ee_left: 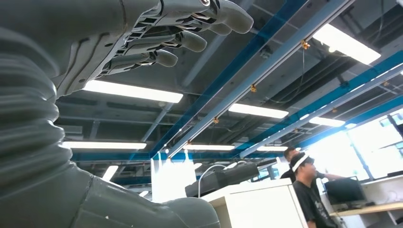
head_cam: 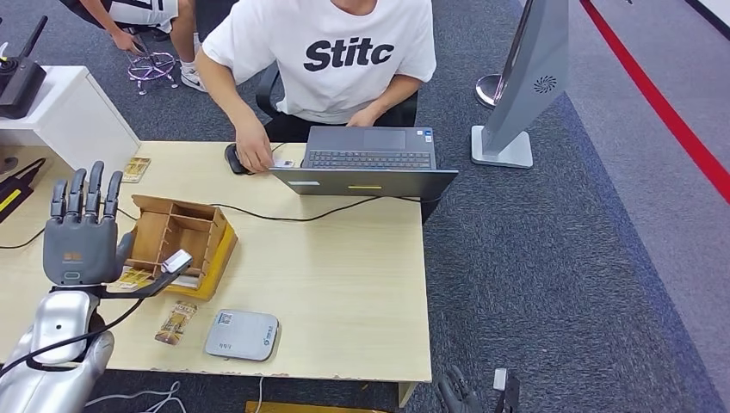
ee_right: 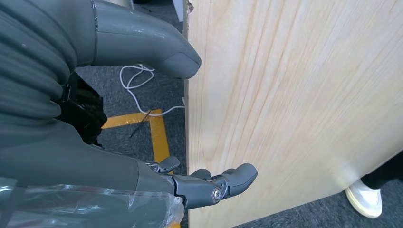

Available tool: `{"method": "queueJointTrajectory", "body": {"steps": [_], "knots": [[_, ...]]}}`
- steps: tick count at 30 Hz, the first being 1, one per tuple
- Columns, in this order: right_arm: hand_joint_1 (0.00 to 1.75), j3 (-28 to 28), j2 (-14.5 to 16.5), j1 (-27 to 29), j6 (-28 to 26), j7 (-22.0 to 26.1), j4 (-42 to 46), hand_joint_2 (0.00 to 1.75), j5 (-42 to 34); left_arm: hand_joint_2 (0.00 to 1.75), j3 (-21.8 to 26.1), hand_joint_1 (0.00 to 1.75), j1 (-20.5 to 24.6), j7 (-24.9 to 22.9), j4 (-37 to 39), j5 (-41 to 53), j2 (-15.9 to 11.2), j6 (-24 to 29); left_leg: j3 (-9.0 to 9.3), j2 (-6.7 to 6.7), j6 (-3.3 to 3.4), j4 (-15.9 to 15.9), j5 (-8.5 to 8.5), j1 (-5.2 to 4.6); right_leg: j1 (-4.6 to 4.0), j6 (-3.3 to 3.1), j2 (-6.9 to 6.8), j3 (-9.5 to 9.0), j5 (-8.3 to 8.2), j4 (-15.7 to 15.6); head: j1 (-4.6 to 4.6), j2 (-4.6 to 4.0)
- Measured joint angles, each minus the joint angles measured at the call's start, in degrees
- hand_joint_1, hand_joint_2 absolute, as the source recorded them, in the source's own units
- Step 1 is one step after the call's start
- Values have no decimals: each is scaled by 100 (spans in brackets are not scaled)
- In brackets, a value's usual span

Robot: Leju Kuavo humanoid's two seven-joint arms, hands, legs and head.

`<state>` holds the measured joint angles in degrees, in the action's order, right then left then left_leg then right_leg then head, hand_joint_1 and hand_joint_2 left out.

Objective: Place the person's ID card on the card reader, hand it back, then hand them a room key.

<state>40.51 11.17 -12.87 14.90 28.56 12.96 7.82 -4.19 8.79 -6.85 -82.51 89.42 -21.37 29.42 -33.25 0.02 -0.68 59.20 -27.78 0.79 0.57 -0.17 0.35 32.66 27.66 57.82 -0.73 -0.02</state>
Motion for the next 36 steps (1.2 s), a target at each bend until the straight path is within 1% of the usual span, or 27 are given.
{"method": "queueJointTrajectory", "body": {"steps": [9,12,13,14,16,17,20,22,25,30,32,36], "knots": [[0,26,-3,0,3,1,0,175,0,175,-16,0,-62,6,-112,0,-29,0,0,0,0,0,0,0,0,0,0,0,0,0,-2,0],[0,53,-8,4,5,26,0,175,-27,175,-30,0,-150,105,-214,0,-46,-5,1,1,0,0,1,1,0,0,2,-1,-1,1,-1,0],[0,98,-23,18,13,61,1,175,-55,175,-63,0,-361,157,-387,0,-116,-10,1,6,-2,0,-2,1,0,-1,9,1,0,1,0,0],[0,174,-51,47,27,109,1,175,-85,175,-133,0,-717,96,-598,0,-264,4,1,10,-2,-1,-5,1,0,-2,14,3,2,1,1,0],[0,331,-110,106,58,187,2,175,-125,175,-303,0,-1473,-195,-942,0,-608,88,-2,16,-4,-2,-10,2,0,-4,21,8,7,0,1,0],[0,379,-127,124,68,203,2,175,-128,175,-367,0,-1711,-367,-973,0,-731,158,-4,15,-4,-3,-11,2,0,-5,20,9,8,0,1,0],[0,422,-137,133,73,206,2,175,-123,175,-406,0,-1946,-458,-826,0,-820,340,-4,15,-4,-4,-11,3,0,-6,19,9,8,0,-1,0],[0,445,-139,135,74,206,2,175,-115,175,-389,0,-2058,-321,-660,0,-818,462,-4,15,-4,-4,-10,3,0,-7,17,8,7,0,0,0],[0,472,-140,138,74,202,2,175,-88,175,-239,0,-2183,31,-375,-2,-760,653,-4,14,-6,-4,-9,4,0,-8,16,7,6,1,1,0],[0,489,-138,142,70,185,2,175,-56,175,294,0,-2237,491,41,-2,-596,786,-5,10,-6,-3,-9,5,-1,-8,13,7,6,1,1,0],[0,489,-138,142,70,180,2,175,-47,175,451,0,-2236,590,149,-2,-526,800,-5,7,-6,-4,-9,5,-2,-8,13,7,6,1,1,0],[0,489,-138,142,70,180,2,175,-28,175,661,0,-2233,633,304,-2,-426,803,-5,6,-6,-3,-9,5,-2,-8,12,7,6,1,1,0]]}}
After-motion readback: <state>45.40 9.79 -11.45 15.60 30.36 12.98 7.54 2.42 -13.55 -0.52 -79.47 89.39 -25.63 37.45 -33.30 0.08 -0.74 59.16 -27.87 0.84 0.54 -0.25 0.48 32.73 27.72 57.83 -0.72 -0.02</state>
